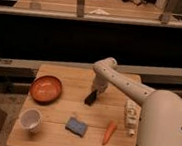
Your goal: Place the eraser on the white sponge
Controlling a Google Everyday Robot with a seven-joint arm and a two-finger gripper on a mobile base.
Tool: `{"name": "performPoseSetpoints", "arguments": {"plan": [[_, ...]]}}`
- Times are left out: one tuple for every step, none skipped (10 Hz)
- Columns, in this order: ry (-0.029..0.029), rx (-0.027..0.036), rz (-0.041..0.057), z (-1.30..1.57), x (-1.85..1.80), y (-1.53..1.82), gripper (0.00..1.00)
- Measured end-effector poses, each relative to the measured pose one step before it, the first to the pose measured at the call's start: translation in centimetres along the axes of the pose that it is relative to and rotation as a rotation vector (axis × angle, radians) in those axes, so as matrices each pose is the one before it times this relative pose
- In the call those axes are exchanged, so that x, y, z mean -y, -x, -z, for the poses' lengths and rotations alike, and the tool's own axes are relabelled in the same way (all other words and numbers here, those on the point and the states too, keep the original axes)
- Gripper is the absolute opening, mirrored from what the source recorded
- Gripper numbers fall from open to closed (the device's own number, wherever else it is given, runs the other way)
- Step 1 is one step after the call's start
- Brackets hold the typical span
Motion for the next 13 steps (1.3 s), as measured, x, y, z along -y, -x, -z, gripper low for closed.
{"name": "performPoseSetpoints", "arguments": {"plan": [[0.00156, -0.00076, -0.00022, 0.042, -0.077, -0.038, 0.12], [0.00159, -0.00075, 0.00001, 0.043, -0.079, -0.028, 0.11], [0.00048, -0.00006, -0.00026, 0.019, -0.050, -0.034, 0.08], [0.01007, -0.00004, -0.00151, -0.004, -0.352, -0.085, 0.07], [-0.00381, -0.00087, -0.00068, 0.059, 0.054, -0.052, 0.09], [-0.00142, -0.00070, 0.00011, 0.062, 0.035, -0.014, 0.15], [-0.00112, -0.00050, -0.00012, 0.031, 0.008, -0.038, 0.26], [-0.00042, 0.00006, -0.00009, -0.004, 0.008, -0.002, 0.34], [-0.01187, -0.00185, -0.02316, 0.318, -0.414, 0.138, 0.38], [0.00227, 0.00417, -0.00973, 0.249, -0.473, 0.308, 0.38], [-0.00346, 0.00459, -0.01081, 0.115, -0.306, 0.021, 0.38], [-0.00205, 0.00205, 0.00028, 0.040, 0.189, 0.157, 0.38], [-0.00381, 0.00215, -0.00309, 0.036, 0.082, 0.047, 0.38]]}}
